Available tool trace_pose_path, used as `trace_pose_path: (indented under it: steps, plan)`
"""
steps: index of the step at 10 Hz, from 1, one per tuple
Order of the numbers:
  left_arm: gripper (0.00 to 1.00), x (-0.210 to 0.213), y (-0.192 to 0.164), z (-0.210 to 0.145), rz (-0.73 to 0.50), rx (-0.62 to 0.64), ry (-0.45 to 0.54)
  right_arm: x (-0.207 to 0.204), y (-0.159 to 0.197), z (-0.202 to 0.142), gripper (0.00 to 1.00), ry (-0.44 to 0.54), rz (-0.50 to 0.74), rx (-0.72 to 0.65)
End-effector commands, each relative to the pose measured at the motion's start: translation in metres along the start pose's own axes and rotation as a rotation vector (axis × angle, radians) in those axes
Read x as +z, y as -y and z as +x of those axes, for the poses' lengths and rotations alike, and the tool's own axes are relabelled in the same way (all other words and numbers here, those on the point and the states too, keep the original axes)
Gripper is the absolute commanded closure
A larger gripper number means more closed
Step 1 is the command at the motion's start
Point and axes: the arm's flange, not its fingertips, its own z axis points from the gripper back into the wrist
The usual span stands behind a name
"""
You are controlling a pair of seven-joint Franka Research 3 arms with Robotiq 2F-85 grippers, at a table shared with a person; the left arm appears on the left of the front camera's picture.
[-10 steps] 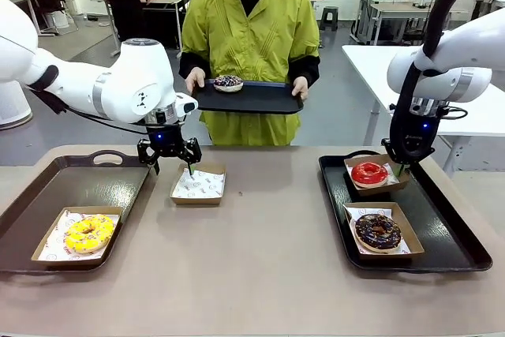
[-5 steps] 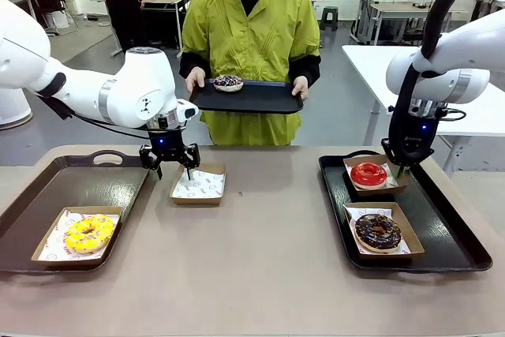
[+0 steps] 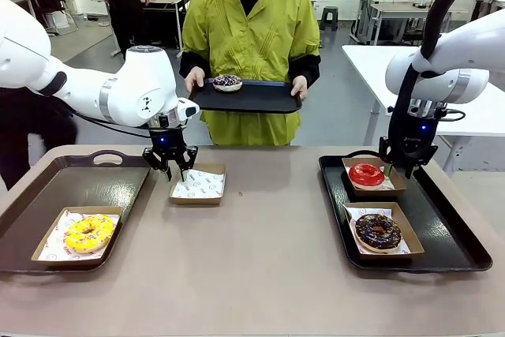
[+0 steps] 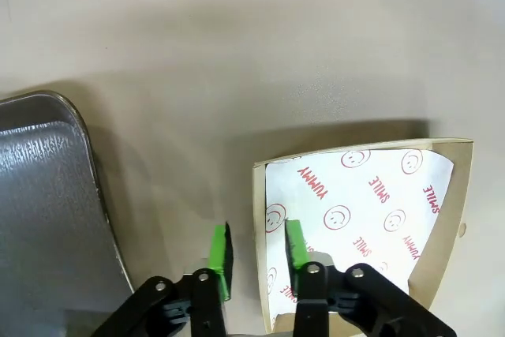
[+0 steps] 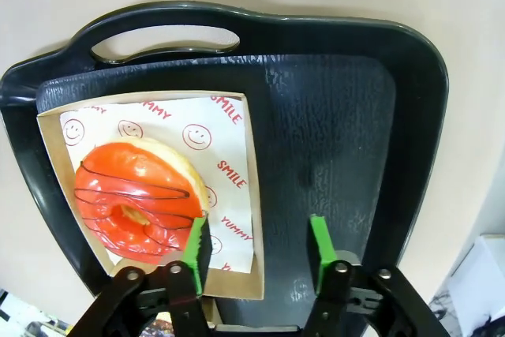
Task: Individually package the donuts and arrange them on the tray.
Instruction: Place the picked Paper togo box on the Handle tray while simultaneously picking up another Paper togo box from the table with the other hand.
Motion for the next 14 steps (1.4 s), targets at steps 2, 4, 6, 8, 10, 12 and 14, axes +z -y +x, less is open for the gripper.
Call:
trace_pose_path:
  steps: [2, 4, 6, 8, 10, 12, 14]
  plan:
    - [1.0, 0.004, 0.001, 0.003, -0.013, 0.003, -0.01, 0.002, 0.0, 0.007, 0.0, -0.015, -0.002, 0.01]
    - [1.0, 0.003, 0.001, 0.004, -0.014, 0.006, -0.016, 0.002, 0.0, 0.007, 0.0, -0.019, 0.003, 0.008]
    - [1.0, 0.005, 0.001, 0.004, -0.013, 0.007, -0.016, 0.002, 0.001, 0.007, 0.0, -0.021, 0.005, 0.005]
    - [1.0, 0.017, 0.001, -0.001, -0.019, 0.01, -0.013, 0.018, 0.009, -0.008, 0.0, -0.008, 0.051, 0.008]
    - [1.0, 0.075, 0.002, -0.02, -0.065, -0.035, -0.008, 0.063, 0.047, -0.05, 0.0, -0.058, 0.26, 0.058]
    - [1.0, 0.139, 0.01, -0.032, -0.057, -0.059, 0.056, 0.098, 0.106, -0.086, 0.0, -0.08, 0.51, 0.116]
    - [1.0, 0.181, 0.02, -0.029, -0.053, -0.065, 0.096, 0.105, 0.16, -0.119, 0.0, -0.078, 0.736, 0.183]
